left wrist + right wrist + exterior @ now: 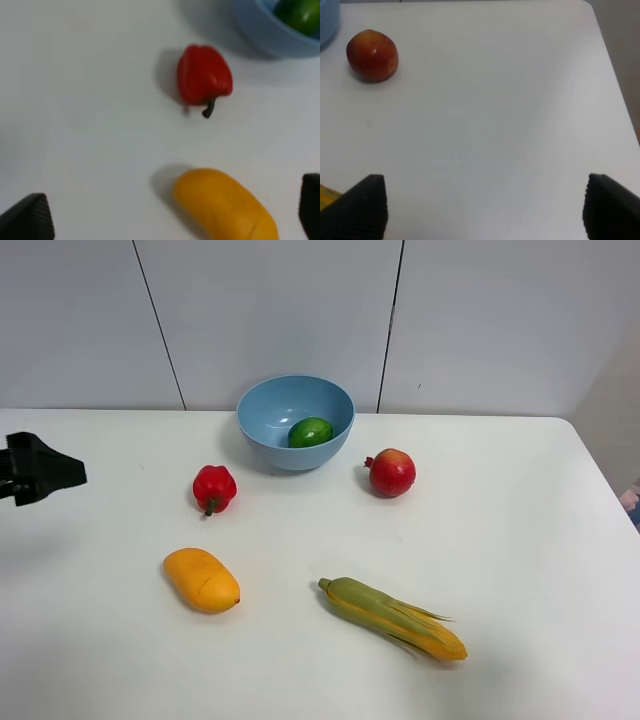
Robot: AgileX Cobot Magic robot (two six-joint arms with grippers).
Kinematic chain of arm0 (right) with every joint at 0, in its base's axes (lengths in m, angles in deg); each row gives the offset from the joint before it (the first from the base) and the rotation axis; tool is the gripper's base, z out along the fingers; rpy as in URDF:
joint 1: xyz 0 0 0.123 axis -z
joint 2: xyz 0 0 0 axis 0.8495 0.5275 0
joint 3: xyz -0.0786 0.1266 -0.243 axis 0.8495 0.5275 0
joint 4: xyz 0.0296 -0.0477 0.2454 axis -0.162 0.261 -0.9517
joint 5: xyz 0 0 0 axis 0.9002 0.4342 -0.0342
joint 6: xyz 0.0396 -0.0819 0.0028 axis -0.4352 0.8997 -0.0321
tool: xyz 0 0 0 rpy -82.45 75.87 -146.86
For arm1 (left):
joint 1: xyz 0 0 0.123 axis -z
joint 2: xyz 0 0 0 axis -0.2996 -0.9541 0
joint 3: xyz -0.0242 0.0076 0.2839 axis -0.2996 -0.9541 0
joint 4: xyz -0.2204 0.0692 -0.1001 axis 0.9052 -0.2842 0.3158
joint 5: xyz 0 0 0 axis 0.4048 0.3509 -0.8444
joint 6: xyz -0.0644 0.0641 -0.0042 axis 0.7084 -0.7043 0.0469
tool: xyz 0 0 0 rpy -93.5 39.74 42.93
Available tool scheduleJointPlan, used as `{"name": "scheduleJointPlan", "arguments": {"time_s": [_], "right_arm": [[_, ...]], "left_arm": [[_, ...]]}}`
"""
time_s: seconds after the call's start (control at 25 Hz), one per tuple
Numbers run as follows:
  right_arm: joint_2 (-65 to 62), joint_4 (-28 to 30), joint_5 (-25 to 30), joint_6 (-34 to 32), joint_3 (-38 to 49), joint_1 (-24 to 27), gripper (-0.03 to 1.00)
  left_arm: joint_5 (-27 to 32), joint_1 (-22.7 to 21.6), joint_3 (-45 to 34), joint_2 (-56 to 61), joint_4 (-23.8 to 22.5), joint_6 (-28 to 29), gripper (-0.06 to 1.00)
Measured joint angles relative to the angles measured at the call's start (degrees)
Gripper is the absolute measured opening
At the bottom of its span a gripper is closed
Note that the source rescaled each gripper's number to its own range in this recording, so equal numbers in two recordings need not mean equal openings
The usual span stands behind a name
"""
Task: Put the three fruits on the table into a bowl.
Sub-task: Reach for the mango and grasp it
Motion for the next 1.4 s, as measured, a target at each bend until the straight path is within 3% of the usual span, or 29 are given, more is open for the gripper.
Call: {"name": "scheduleJointPlan", "arguments": {"time_s": [0.32,0.72,0.96,1.4], "right_arm": [[0.0,0.0,0.0,0.0,0.0,0.0,0.39],[0.0,0.0,0.0,0.0,0.0,0.0,0.39],[0.0,0.0,0.0,0.0,0.0,0.0,0.39],[0.0,0.0,0.0,0.0,0.0,0.0,0.39]], "left_arm": [[-6.8,6.5,0.0,-17.4,2.9,0.3,1.0],[-8.5,16.5,1.2,-33.3,15.6,1.8,1.0],[-12.0,16.8,2.4,-39.9,17.4,2.7,0.93],[-12.0,17.1,2.4,-42.1,18.1,3.8,0.87]]}}
